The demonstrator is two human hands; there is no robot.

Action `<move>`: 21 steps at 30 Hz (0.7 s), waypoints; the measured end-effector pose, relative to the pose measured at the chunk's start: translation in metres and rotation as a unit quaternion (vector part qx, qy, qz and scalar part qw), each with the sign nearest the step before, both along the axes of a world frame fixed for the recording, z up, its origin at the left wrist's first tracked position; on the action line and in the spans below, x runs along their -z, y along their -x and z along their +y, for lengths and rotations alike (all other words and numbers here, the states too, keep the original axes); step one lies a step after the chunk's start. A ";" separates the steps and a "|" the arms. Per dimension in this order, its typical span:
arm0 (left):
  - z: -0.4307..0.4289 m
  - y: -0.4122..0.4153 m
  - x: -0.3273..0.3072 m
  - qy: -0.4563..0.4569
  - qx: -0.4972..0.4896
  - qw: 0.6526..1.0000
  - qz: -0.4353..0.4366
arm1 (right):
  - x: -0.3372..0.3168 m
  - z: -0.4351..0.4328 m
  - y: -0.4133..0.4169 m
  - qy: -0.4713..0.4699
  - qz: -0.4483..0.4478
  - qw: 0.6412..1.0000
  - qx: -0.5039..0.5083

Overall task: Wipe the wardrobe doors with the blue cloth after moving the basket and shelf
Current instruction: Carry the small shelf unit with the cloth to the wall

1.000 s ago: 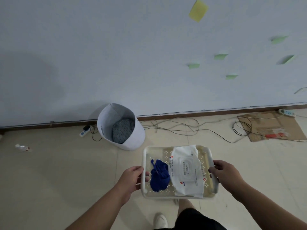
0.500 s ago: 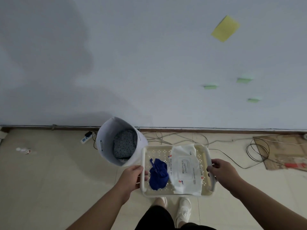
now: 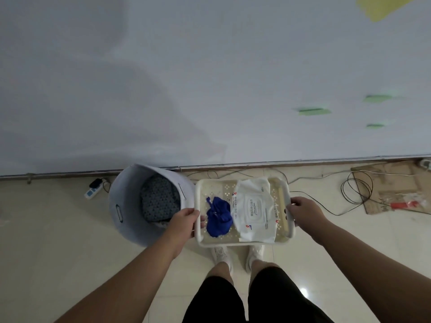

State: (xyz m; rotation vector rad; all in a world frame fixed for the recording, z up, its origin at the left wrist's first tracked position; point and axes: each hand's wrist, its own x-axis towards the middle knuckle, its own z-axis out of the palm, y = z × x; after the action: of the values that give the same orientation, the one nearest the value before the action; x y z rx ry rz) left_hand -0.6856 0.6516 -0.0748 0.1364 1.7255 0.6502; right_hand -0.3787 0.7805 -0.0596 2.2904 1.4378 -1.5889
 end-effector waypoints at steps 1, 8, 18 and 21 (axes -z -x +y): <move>0.010 0.002 0.011 0.001 0.004 1.000 -0.001 | 0.010 0.010 0.003 0.001 -0.007 1.000 0.000; 0.054 0.003 0.094 0.013 -0.014 1.000 -0.001 | 0.092 0.065 0.011 0.007 -0.027 0.999 -0.038; 0.066 0.007 0.151 -0.043 -0.014 0.999 0.000 | 0.145 0.092 -0.006 -0.011 0.018 0.999 -0.024; 0.063 0.006 0.148 -0.045 -0.006 0.999 0.000 | 0.145 0.090 -0.009 -0.003 0.031 0.999 -0.010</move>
State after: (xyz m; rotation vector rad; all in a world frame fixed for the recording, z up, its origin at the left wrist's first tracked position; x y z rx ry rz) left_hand -0.6919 0.7150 -0.2226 0.1881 1.6991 0.7366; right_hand -0.3697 0.8708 -0.2042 2.2415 1.4751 -1.6682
